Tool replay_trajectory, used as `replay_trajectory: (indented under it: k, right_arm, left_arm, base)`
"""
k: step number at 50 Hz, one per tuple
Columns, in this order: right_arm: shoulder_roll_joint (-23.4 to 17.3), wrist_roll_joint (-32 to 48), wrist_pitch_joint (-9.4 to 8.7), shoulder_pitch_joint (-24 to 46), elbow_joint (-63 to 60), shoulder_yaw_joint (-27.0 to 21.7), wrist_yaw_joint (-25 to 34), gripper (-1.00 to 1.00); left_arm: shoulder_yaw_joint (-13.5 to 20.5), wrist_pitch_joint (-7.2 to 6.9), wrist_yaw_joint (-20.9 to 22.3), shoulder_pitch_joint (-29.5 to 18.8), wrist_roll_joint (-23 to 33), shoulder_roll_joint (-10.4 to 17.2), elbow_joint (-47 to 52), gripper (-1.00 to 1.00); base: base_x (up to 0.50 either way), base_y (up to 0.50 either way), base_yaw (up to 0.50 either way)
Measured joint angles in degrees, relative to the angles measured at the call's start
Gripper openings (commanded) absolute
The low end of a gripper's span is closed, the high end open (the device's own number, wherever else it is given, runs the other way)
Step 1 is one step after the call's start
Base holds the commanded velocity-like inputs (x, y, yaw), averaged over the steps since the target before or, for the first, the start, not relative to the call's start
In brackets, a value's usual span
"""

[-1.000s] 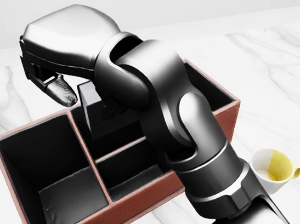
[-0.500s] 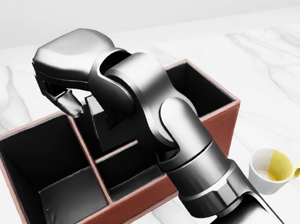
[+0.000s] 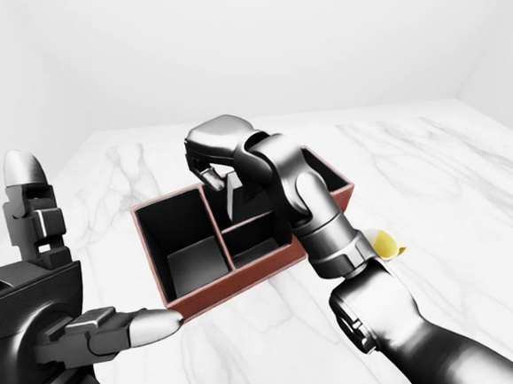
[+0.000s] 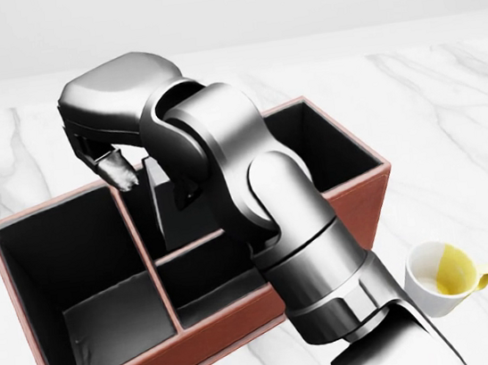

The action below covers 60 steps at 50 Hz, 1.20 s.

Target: Pick up the book and place it in the front compartment of the caddy.

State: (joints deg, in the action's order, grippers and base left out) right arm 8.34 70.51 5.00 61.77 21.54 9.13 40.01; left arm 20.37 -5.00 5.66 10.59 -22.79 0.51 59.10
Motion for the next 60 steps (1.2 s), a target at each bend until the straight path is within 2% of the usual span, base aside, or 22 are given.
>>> replay_trajectory:
  k: [30,60]
  right_arm:
    - [0.88,2.06,0.0,3.03,5.2,0.01,-5.15,-1.0]
    - [1.28,7.46,0.0,3.87,14.06,0.93,-23.33,-1.0]
  left_arm:
    - [-0.7,0.0,0.22,0.22,0.47,-0.13,0.06,1.0]
    - [-0.75,0.0,0.41,0.31,0.54,-0.19,0.24,1.0]
  base:
    - [0.0,0.0,0.0]
    - [0.0,0.0,0.0]
